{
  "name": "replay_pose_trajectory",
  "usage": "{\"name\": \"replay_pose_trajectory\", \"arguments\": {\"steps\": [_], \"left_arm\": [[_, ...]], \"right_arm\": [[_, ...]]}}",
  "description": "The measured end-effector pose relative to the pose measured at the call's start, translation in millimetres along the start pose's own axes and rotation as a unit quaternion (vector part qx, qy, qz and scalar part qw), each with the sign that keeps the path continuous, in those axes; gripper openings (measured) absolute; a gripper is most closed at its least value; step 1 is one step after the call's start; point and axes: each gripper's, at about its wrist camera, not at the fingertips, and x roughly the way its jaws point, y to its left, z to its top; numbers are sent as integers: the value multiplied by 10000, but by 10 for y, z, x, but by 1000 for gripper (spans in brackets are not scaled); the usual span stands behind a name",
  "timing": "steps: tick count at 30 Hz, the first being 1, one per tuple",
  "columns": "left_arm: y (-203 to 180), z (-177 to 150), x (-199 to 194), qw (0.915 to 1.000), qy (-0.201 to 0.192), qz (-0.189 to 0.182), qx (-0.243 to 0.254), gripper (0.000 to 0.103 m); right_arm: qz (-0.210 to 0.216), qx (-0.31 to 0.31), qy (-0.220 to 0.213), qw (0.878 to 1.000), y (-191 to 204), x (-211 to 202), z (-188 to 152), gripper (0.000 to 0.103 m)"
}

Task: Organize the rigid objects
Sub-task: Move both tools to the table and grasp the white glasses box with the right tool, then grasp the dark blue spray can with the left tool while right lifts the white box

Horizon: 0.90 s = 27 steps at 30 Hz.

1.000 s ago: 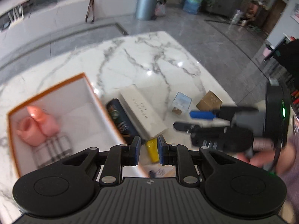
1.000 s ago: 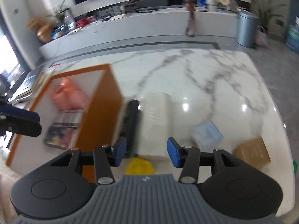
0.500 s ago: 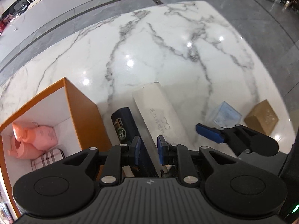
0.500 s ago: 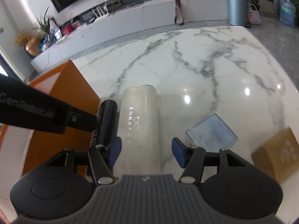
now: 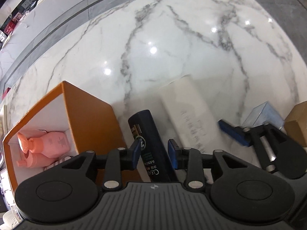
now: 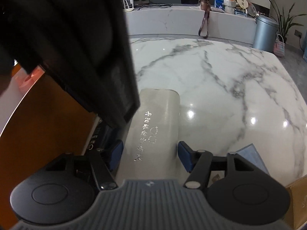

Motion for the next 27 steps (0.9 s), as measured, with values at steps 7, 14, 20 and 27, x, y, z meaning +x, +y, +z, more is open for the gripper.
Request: {"name": "replay_pose_trajectory", "arguments": {"steps": [7, 14, 20, 27], "left_arm": [[-177, 21, 206, 9983, 240, 503, 140, 44], [-308, 15, 349, 9942, 354, 946, 366, 44], [-339, -57, 266, 9965, -16, 556, 621, 39], [-400, -93, 141, 9955, -446, -246, 802, 37]], "right_arm": [[-279, 452, 84, 9986, -365, -119, -39, 62], [-147, 895, 144, 9958, -586, -147, -58, 63], [34, 887, 255, 9957, -648, -140, -72, 64], [10, 1190, 401, 9921, -846, -297, -152, 64]]}}
